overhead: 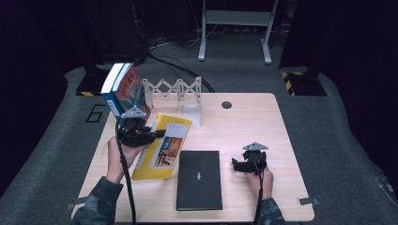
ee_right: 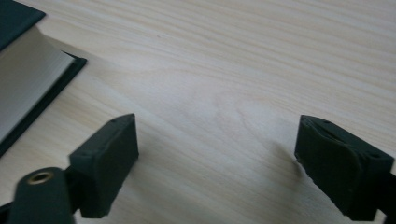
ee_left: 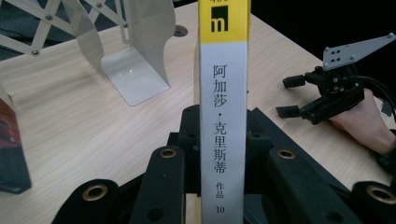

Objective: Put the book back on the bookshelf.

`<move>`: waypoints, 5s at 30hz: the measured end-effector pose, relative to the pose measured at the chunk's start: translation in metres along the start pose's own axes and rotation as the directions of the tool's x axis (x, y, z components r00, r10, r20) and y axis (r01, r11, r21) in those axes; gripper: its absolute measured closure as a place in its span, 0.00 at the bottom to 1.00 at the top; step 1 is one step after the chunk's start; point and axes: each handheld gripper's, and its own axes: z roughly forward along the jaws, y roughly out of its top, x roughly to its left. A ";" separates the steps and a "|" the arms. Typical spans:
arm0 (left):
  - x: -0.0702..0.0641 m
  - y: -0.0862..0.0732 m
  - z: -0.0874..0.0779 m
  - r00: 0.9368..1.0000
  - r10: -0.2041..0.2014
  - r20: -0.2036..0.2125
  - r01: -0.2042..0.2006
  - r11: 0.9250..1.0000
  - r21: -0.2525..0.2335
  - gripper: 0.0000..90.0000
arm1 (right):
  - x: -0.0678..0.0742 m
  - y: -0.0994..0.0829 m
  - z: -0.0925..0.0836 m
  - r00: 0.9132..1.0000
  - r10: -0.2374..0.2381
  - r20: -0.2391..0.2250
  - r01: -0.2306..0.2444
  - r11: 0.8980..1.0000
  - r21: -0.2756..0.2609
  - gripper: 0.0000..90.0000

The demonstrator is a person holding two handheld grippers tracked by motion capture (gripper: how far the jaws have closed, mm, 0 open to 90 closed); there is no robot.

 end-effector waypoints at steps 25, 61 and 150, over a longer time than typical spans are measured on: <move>0.038 0.021 0.005 0.985 -0.019 -0.172 0.006 0.997 -0.076 0.83 | -0.005 -0.001 0.002 0.999 0.034 -0.005 -0.034 0.999 0.009 0.07; 0.082 0.060 0.044 0.957 -0.140 -0.253 0.090 0.976 -0.197 0.83 | -0.004 -0.001 0.002 0.999 0.032 -0.010 -0.031 0.999 0.004 0.08; 0.086 0.012 0.064 0.938 -0.167 -0.305 0.099 0.969 -0.227 0.82 | -0.004 -0.001 0.001 1.000 0.013 -0.020 -0.013 1.000 0.004 0.10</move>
